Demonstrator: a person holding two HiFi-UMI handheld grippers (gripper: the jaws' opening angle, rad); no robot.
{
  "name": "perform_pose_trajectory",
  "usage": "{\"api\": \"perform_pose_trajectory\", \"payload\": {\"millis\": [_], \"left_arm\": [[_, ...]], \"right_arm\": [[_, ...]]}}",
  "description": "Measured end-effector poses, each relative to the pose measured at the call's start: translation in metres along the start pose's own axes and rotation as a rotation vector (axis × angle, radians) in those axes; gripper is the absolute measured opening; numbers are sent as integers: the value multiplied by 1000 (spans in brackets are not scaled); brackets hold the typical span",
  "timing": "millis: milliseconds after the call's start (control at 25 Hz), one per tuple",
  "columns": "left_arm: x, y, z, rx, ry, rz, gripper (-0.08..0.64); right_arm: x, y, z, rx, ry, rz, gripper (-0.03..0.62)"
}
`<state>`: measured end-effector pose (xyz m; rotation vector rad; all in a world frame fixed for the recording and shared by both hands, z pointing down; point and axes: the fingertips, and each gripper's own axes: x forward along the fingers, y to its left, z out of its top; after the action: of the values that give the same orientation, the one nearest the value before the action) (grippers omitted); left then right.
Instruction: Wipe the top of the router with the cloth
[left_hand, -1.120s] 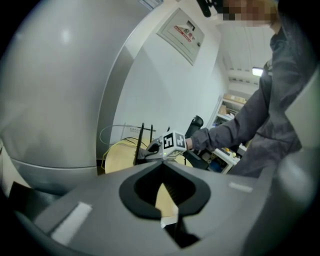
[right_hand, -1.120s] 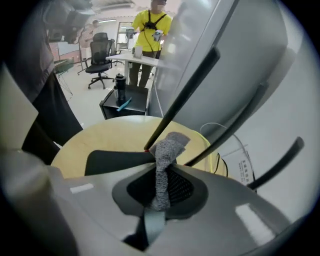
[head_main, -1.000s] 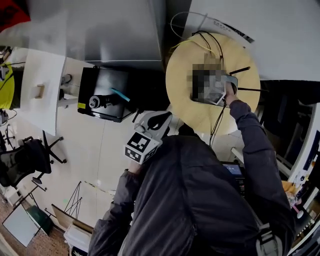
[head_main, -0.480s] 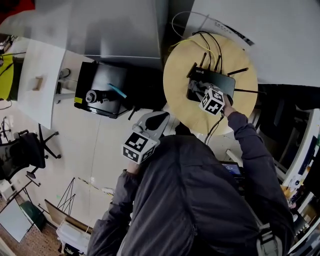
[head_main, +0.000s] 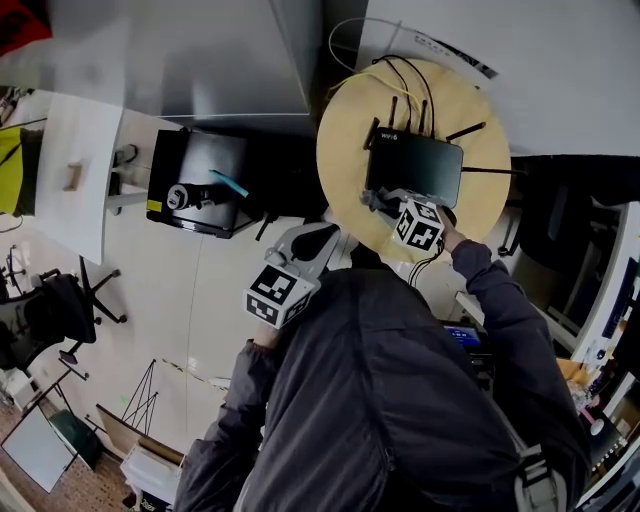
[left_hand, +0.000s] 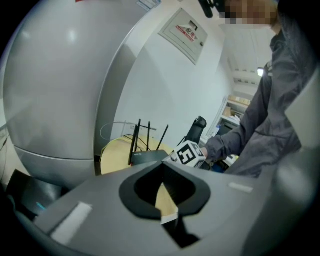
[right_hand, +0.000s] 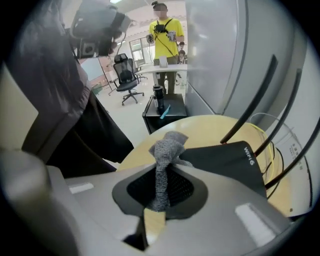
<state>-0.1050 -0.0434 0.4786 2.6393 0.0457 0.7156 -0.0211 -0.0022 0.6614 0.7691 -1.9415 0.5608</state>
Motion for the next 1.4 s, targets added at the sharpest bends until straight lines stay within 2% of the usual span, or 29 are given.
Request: {"api": "perform_pose_trajectory", "payload": {"millis": [80, 160, 280, 360, 560, 760, 1160, 1400], "left_arm": [[-2, 0, -1, -6, -2, 9, 0], [-3, 1, -2, -14, -8, 22, 0], [-5, 1, -2, -16, -12, 33, 0], [-6, 1, -3, -20, -14, 42, 0], [-10, 3, -6, -29, -19, 60, 0], [-11, 3, -5, -31, -26, 63, 0], [-1, -5, -3, 4, 0, 1, 0], [3, -8, -4, 20, 15, -20, 0]], "right_arm": [[-11, -15, 6, -2, -25, -32, 32], [-20, -47, 1, 11, -17, -101, 32], [-27, -101, -19, 102, 7, -192, 32], [-29, -129, -34, 165, 27, -228, 32], [-27, -161, -53, 178, 77, -273, 32], [-24, -150, -54, 176, 80, -237, 32], [-22, -87, -51, 78, 79, -176, 32], [-20, -49, -56, 67, 67, -136, 32]]}}
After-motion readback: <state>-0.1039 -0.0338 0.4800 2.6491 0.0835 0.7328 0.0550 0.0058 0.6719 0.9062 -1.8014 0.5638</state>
